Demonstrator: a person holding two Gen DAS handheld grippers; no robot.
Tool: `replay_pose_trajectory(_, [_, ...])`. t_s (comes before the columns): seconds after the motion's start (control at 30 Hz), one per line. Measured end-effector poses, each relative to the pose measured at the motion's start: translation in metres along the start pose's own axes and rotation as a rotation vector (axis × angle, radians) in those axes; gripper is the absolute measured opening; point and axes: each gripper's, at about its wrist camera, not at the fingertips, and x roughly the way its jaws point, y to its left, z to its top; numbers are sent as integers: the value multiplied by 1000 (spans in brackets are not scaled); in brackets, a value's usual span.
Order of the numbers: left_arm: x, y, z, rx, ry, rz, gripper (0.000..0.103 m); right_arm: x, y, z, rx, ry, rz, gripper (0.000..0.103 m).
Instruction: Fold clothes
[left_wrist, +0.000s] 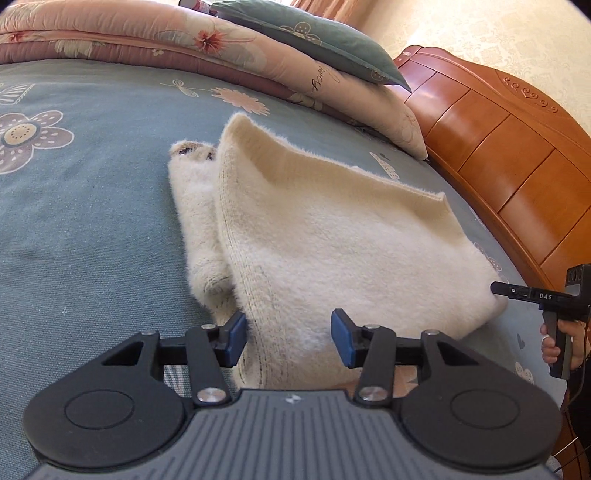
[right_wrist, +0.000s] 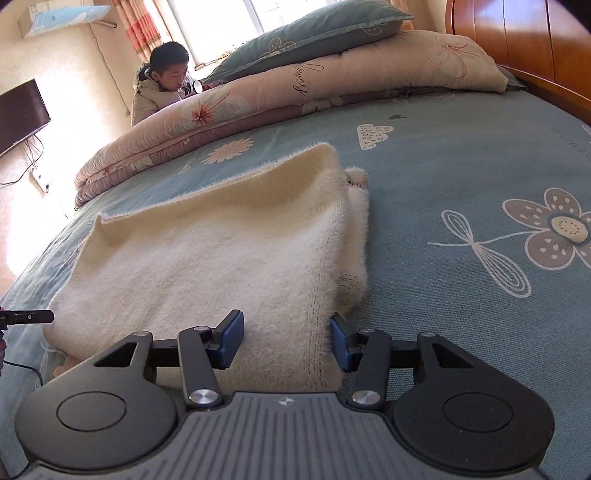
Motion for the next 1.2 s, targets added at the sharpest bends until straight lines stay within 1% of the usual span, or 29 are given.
replay_pose_trajectory(0.03, [1,1,-1,-8,2,-9,45,2,-4,1,22,0,12,46])
replay_pose_trajectory(0.07, [2,2,-1,-17,4,-18,37,3,-6,0,38,2,20,41])
replay_pose_trajectory(0.1, [2,3,-2,-25,6,-28,28,5,-9,0,52,3,28,39])
replay_pose_trajectory(0.13, [3,4,-2,-34,8,-37,23,5,-9,-1,56,6,29,34])
replay_pose_trajectory(0.17, [4,5,-3,-42,9,-46,12,5,-10,-2,55,8,28,26])
replay_pose_trajectory(0.27, [6,8,-5,-64,16,-70,9,2,-8,-5,40,17,20,16])
replay_pose_trajectory(0.3, [4,6,-7,-54,20,-63,9,0,-7,-5,28,21,17,16])
replay_pose_trajectory(0.37, [4,4,-12,-36,33,-51,10,-2,-3,-5,-3,34,5,16])
replay_pose_trajectory(0.43, [2,4,-12,-27,33,-38,12,-2,0,-6,-34,53,-12,16])
replay_pose_trajectory(0.47, [1,4,-11,-25,29,-31,18,-1,0,-5,-40,62,-24,19])
replay_pose_trajectory(0.5, [-1,3,-9,-20,22,-20,19,0,1,-4,-39,65,-32,19])
replay_pose_trajectory(0.53, [-7,1,-4,-3,0,4,19,-2,3,-1,-47,58,-41,20])
replay_pose_trajectory(0.57, [-13,-2,0,21,-24,32,20,-6,7,3,-69,44,-58,24])
replay_pose_trajectory(0.6, [-19,-9,6,69,-54,64,21,-11,12,7,-100,27,-80,24])
replay_pose_trajectory(0.63, [-15,-16,14,108,-63,70,22,-16,19,12,-133,4,-96,24])
replay_pose_trajectory(0.67, [-11,-23,23,147,-71,76,27,-21,25,18,-167,-18,-108,24])
replay_pose_trajectory(0.7, [-6,-31,31,186,-80,82,35,-23,33,26,-200,-34,-101,24])
replay_pose_trajectory(0.77, [2,-46,48,264,-97,95,43,-16,50,44,-256,-47,-88,24])
replay_pose_trajectory(0.87, [16,-67,72,375,-121,112,43,20,80,68,-336,-30,-103,24])
replay_pose_trajectory(0.93, [40,-69,78,398,-121,134,43,50,97,81,-379,-14,-114,24])
replay_pose_trajectory(1.1, [96,-66,84,473,-115,212,43,122,106,88,-427,35,-204,24])
replay_pose_trajectory(1.13, [106,-64,86,480,-114,228,43,133,104,88,-438,36,-232,24])
replay_pose_trajectory(1.17, [111,-57,88,452,-113,240,43,143,102,87,-445,35,-258,24])
replay_pose_trajectory(1.2, [114,-49,90,416,-109,234,45,150,98,87,-439,30,-270,24])
